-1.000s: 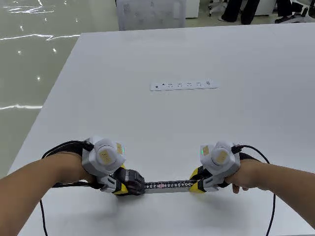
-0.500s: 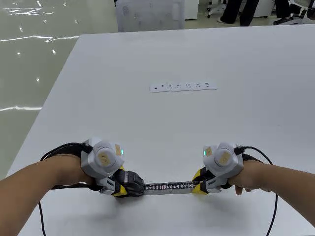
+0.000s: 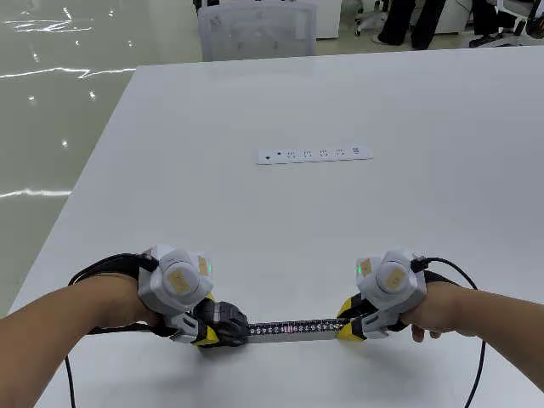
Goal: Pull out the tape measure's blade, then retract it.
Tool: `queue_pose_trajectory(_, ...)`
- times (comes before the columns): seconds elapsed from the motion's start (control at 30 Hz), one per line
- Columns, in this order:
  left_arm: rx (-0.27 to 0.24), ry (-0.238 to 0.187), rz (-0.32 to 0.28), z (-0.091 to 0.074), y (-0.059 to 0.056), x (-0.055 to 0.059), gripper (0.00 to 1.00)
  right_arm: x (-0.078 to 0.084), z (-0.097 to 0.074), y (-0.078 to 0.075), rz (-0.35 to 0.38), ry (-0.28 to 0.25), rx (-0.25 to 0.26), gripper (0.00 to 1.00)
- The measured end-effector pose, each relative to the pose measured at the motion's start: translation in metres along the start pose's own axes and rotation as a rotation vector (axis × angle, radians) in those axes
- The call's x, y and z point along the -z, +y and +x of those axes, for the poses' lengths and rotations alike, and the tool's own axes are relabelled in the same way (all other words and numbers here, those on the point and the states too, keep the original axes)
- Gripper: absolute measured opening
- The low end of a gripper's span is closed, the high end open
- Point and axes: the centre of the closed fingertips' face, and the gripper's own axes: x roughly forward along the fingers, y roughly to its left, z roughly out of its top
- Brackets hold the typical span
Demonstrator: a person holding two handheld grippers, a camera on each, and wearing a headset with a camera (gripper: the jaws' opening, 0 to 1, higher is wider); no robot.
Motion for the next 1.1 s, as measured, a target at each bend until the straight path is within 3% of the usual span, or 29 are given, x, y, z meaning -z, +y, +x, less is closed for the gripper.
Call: queue_pose_trajectory(1.1, 0.002, 0.009, -0.004, 0.000, 0.000, 0.000, 0.30, 0.018, -0.013, -0.006, 0.027, 0.007, 0.010, 0.13)
